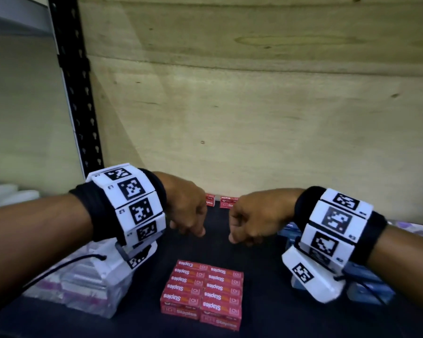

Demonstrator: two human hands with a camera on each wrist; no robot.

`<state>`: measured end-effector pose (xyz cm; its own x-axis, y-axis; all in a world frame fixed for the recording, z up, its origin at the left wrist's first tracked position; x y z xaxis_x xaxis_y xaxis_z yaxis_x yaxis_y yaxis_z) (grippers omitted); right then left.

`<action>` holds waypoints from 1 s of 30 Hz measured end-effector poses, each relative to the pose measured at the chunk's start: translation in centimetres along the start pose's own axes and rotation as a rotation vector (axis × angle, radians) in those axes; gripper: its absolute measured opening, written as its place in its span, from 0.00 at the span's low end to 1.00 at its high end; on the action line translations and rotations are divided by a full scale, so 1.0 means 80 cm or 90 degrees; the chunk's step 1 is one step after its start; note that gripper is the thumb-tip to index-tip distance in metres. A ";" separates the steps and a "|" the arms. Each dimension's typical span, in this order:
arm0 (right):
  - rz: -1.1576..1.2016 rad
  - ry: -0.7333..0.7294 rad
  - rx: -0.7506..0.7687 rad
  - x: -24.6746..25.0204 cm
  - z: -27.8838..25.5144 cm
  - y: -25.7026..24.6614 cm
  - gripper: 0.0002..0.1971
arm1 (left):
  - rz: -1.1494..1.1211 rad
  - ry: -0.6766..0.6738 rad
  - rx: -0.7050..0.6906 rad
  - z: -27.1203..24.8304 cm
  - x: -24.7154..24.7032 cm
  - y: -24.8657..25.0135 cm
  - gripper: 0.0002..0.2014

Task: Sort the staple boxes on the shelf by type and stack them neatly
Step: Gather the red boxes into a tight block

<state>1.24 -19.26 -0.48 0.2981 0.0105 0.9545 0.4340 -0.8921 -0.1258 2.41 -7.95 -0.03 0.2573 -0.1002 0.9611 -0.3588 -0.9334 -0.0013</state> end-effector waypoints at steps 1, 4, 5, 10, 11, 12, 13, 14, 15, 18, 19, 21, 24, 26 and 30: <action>-0.008 0.016 -0.007 0.009 0.007 0.007 0.13 | 0.004 0.022 0.007 0.009 0.009 -0.004 0.12; -0.038 0.077 -0.029 0.036 0.029 0.028 0.13 | 0.023 0.074 0.015 0.036 0.033 -0.019 0.10; -0.050 0.095 -0.035 0.044 0.036 0.035 0.12 | 0.039 0.095 0.018 0.045 0.039 -0.024 0.09; -0.094 0.115 -0.062 0.059 0.077 0.062 0.10 | 0.132 0.167 0.037 0.091 0.057 -0.049 0.10; -0.105 0.116 -0.067 0.058 0.086 0.067 0.11 | 0.142 0.162 0.042 0.100 0.057 -0.054 0.12; -0.119 0.117 -0.072 0.056 0.094 0.072 0.12 | 0.150 0.151 0.046 0.108 0.055 -0.059 0.15; -0.133 0.116 -0.077 0.054 0.103 0.076 0.13 | 0.154 0.141 0.047 0.115 0.053 -0.062 0.16; -0.149 0.112 -0.081 0.051 0.112 0.080 0.14 | 0.153 0.132 0.045 0.123 0.052 -0.065 0.18; -0.159 0.106 -0.082 0.048 0.119 0.082 0.15 | 0.149 0.123 0.040 0.130 0.050 -0.067 0.19; -0.159 0.080 -0.078 0.046 0.133 0.084 0.19 | 0.143 0.092 0.017 0.146 0.047 -0.067 0.22; -0.161 0.074 -0.074 0.047 0.137 0.083 0.18 | 0.142 0.087 0.011 0.151 0.047 -0.067 0.22; -0.172 0.063 -0.070 0.049 0.143 0.081 0.17 | 0.125 0.080 0.007 0.158 0.048 -0.065 0.21; -0.164 0.047 -0.064 0.049 0.150 0.079 0.14 | 0.086 0.056 0.003 0.167 0.044 -0.064 0.18; -0.152 0.035 -0.059 0.047 0.154 0.079 0.13 | 0.065 0.031 -0.003 0.173 0.041 -0.065 0.16; -0.181 0.051 -0.050 0.042 0.161 0.079 0.12 | 0.059 0.004 -0.017 0.173 0.036 -0.063 0.14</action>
<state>15.91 -19.04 -1.55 0.1048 0.2320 0.9671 0.4229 -0.8905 0.1678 17.37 -8.31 -1.09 0.2169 -0.1837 0.9588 -0.4041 -0.9109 -0.0832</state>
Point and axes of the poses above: each hand's wrist, its own z-axis towards the middle knuckle, its own x-axis out of the back of the hand, y = z × x, the point moved 7 cm from there along z, towards the middle knuckle, and after that the axes turned 9 degrees about y, right-handed, at the moved point
